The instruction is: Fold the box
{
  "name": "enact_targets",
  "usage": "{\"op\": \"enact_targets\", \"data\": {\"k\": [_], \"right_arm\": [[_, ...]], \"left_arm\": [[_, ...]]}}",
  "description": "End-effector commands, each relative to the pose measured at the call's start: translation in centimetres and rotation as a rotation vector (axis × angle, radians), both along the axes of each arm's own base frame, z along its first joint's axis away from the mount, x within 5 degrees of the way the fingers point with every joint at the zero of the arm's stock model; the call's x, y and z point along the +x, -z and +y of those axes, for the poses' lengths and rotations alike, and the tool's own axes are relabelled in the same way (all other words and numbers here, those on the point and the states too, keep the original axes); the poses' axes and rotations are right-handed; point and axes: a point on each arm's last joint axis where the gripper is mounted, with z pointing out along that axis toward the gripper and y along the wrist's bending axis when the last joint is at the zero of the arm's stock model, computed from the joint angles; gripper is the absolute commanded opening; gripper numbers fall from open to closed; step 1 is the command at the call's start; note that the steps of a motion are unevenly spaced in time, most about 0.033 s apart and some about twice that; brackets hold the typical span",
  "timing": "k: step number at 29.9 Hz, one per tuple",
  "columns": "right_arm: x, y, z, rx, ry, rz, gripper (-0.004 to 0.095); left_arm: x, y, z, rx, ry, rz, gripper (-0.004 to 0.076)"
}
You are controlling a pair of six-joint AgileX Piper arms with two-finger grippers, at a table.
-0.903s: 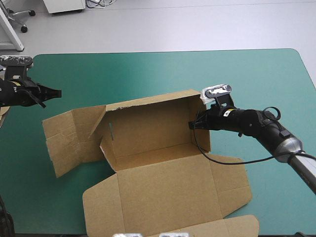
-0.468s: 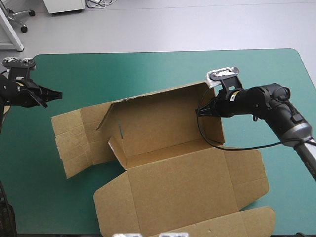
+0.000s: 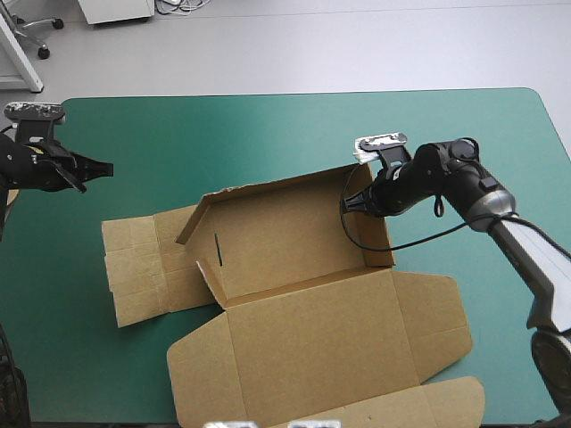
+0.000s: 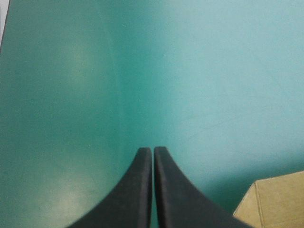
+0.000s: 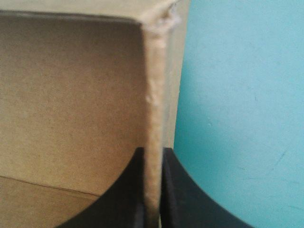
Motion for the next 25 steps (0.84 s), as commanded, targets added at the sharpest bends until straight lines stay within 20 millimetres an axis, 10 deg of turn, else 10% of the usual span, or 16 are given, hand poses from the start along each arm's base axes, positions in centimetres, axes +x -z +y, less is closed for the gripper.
{"op": "enact_targets", "data": {"k": [1,11,25], "right_arm": [[1.0,-1.2,0.5,0.049,0.012,-0.032,-0.0014],[3.8,2.0,1.4,0.030,0.019,0.010,-0.0014],[4.5,-1.7,1.6,0.027,-0.025,-0.094,0.0270]], "left_arm": [[-0.5,-2.5,-0.2,0.004,-0.007,-0.122,0.0001],[-0.5,-2.5,-0.2,0.004,-0.007,-0.122,0.0001],[-0.5,-2.5,-0.2,0.005,-0.008,-0.126,0.0001]]}}
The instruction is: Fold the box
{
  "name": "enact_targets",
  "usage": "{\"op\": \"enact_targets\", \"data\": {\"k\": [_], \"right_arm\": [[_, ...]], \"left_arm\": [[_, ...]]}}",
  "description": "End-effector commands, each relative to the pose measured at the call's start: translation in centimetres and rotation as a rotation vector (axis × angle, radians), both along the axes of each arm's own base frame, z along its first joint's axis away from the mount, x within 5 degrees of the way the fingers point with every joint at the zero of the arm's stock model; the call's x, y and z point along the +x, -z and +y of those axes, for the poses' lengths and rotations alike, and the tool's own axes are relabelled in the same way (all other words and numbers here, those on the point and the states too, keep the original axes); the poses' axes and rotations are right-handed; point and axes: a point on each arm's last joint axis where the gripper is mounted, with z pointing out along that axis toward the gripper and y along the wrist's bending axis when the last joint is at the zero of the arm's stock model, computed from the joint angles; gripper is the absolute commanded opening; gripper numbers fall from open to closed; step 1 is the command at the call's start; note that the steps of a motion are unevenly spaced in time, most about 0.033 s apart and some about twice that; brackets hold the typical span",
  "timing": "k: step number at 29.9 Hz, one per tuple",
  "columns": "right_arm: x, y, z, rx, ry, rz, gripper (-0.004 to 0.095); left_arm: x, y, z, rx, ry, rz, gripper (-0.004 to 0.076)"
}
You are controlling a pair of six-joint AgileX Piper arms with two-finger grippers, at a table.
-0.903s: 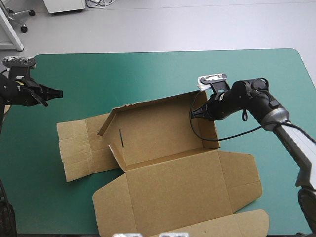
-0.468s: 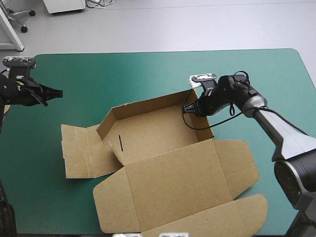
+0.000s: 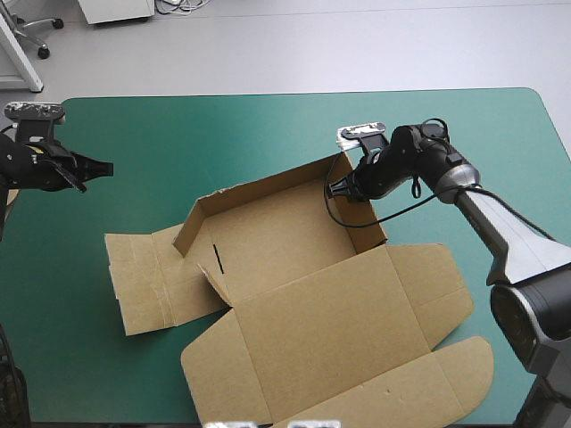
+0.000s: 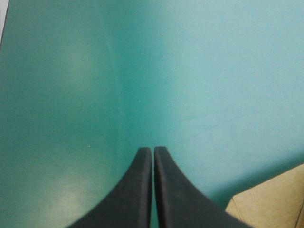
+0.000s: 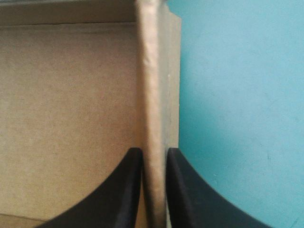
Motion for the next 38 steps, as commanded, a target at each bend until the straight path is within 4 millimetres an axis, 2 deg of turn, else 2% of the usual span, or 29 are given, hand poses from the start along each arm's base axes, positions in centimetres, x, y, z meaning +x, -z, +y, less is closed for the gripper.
{"op": "enact_targets", "data": {"k": [1,3,7,11,21,38], "right_arm": [[-0.3,-3.5,-0.4,0.028,0.008,-0.115,0.0296],[-0.1,-3.8,-0.4,0.037,0.020,-0.134,0.0333],[-0.1,-3.9,-0.3,0.051,0.034,-0.135,0.0339],[-0.3,-3.6,-0.5,0.023,0.015,-0.107,0.0344],[-1.5,-3.8,-0.8,-0.039,-0.024,0.020,0.0441],[-1.7,-3.7,-0.9,-0.044,-0.020,0.051,0.0543]], "left_arm": [[-0.5,-2.5,-0.2,0.005,-0.007,-0.124,0.0001],[-0.5,-2.5,-0.2,0.005,-0.007,-0.124,0.0001],[-0.5,-2.5,-0.2,0.000,-0.007,-0.125,0.0001],[-0.5,-2.5,-0.3,-0.006,-0.006,-0.126,0.0001],[-0.4,-2.5,-0.3,-0.009,-0.006,-0.127,0.0001],[-0.5,-2.5,-0.4,-0.024,-0.003,-0.121,0.0001]]}}
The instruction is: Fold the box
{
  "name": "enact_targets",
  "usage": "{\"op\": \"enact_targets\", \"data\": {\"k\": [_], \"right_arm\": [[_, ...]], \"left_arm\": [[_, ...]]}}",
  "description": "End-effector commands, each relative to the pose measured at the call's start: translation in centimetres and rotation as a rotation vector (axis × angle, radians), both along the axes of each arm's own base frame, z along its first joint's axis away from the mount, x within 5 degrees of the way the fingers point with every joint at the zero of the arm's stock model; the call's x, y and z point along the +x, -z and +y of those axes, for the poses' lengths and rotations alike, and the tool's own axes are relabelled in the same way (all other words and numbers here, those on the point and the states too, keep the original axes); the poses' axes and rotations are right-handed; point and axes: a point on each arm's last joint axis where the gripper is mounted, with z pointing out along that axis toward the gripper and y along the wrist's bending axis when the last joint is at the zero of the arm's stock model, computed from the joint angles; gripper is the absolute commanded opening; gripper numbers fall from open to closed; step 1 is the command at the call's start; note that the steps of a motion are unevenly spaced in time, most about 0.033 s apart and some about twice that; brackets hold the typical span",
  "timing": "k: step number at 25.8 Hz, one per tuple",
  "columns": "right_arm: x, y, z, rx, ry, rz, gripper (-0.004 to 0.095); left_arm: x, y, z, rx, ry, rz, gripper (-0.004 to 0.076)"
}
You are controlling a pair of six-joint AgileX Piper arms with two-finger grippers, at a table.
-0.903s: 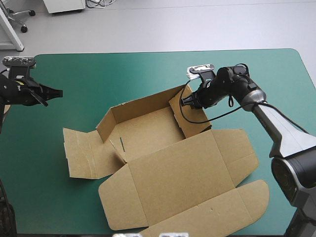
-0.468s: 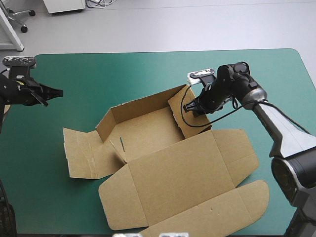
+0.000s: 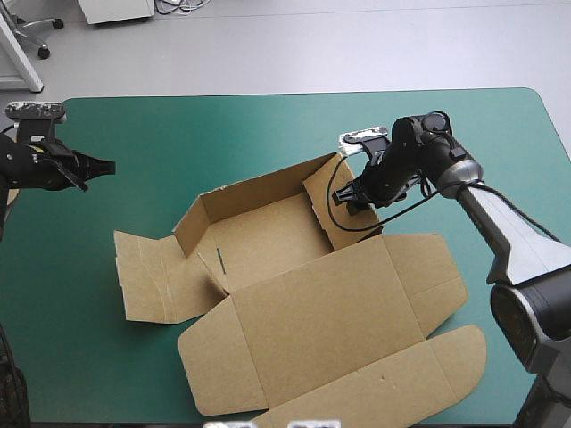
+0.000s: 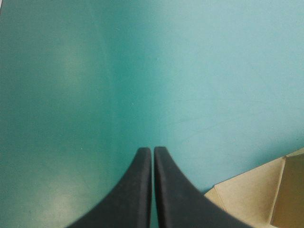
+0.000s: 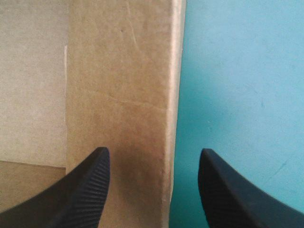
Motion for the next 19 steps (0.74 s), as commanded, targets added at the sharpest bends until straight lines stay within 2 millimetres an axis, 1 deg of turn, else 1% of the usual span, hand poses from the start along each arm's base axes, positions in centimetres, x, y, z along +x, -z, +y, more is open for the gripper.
{"op": "enact_targets", "data": {"k": [1,7,13,16,19], "right_arm": [[-0.6,-2.9,-0.3,0.039,0.007,-0.073,0.0545],[-0.1,-3.2,0.1,0.086,0.016,-0.121,0.0545],[0.5,-1.7,0.6,0.073,-0.002,-0.041,0.0545],[1.1,-0.4,0.8,0.059,-0.003,-0.009,0.0545],[1.5,0.4,1.0,0.054,-0.002,0.010,0.0545]], "left_arm": [[-0.5,-2.4,-0.2,0.001,-0.007,-0.112,0.0001],[-0.5,-2.4,-0.2,-0.002,-0.007,-0.111,0.0001],[-0.6,-2.4,-0.4,-0.010,0.004,-0.110,0.0001],[-0.6,-2.4,-0.4,-0.010,0.004,-0.109,0.0001],[-0.6,-2.4,-0.4,-0.010,0.004,-0.109,0.0001]]}}
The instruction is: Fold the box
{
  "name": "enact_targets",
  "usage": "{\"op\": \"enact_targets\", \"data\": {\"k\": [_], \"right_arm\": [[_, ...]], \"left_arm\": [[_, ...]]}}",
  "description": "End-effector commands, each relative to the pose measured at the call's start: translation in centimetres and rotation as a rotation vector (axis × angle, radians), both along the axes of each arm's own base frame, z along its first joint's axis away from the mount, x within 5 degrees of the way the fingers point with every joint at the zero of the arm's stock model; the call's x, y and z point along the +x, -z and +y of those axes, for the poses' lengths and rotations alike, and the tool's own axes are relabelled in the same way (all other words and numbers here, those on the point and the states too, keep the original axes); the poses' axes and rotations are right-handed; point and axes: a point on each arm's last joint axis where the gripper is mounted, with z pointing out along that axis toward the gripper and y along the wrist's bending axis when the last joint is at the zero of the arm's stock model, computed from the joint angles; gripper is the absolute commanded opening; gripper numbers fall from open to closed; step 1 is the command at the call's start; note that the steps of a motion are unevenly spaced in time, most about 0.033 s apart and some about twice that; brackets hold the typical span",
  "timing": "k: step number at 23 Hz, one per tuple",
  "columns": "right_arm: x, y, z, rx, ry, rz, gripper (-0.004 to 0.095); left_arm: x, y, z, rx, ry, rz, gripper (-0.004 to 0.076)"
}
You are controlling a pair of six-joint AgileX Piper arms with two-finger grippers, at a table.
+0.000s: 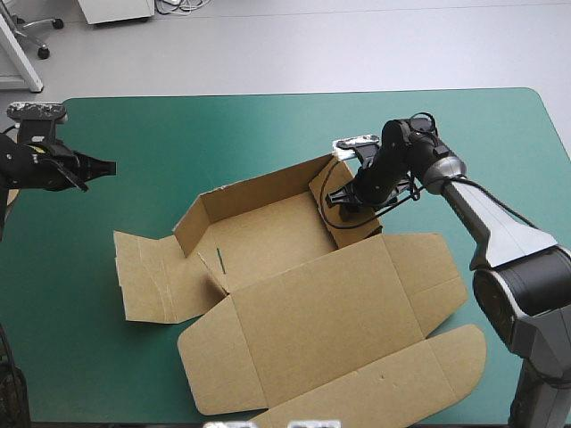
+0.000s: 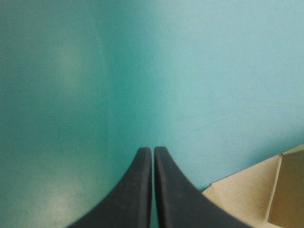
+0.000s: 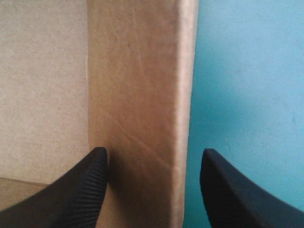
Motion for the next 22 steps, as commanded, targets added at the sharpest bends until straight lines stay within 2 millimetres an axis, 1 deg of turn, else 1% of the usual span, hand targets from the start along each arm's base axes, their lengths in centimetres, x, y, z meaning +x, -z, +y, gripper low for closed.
{"op": "enact_targets", "data": {"k": [1,2,3,5,6,7,10,13,16,19,22], "right_arm": [[-0.2,-2.4,0.0,0.040,-0.002,-0.071,0.0544],[-0.1,-2.3,0.0,0.040,-0.001,-0.072,0.0537],[0.0,-2.4,0.0,0.044,0.001,-0.082,0.0465],[0.1,-2.7,0.0,0.042,-0.001,-0.090,0.0177],[0.1,-3.1,0.0,0.035,-0.004,-0.099,-0.0041],[0.2,-3.3,-0.1,0.026,0.001,-0.112,-0.0012],[0.5,-4.6,-0.8,-0.039,0.004,-0.149,-0.0014],[0.8,-5.5,-2.5,-0.062,0.052,-0.139,-0.0014],[0.9,-6.6,-3.9,-0.023,0.094,-0.148,-0.0014],[0.5,-8.1,-5.6,0.000,0.137,-0.179,-0.0014],[-0.3,-10.1,-7.4,0.029,0.181,-0.222,-0.0014]], "left_arm": [[-0.5,-2.4,-0.3,-0.004,-0.006,-0.113,0.0001],[-0.5,-2.4,-0.3,-0.004,-0.006,-0.113,0.0001],[-0.5,-2.4,-0.3,-0.004,-0.006,-0.113,0.0001],[-0.5,-2.4,-0.3,-0.004,-0.006,-0.113,0.0001],[-0.5,-2.4,-0.3,-0.004,-0.006,-0.113,0.0001],[-0.5,-2.4,-0.3,-0.004,-0.006,-0.113,0.0001],[-0.5,-2.4,-0.2,-0.002,-0.006,-0.112,0.0001],[-0.5,-2.4,-0.2,0.000,-0.006,-0.112,0.0001],[-0.5,-2.4,-0.2,0.003,-0.007,-0.115,0.0001],[-0.5,-2.5,-0.2,0.008,-0.009,-0.119,0.0001],[-0.4,-2.3,-0.1,0.015,-0.010,-0.114,0.0001]]}}
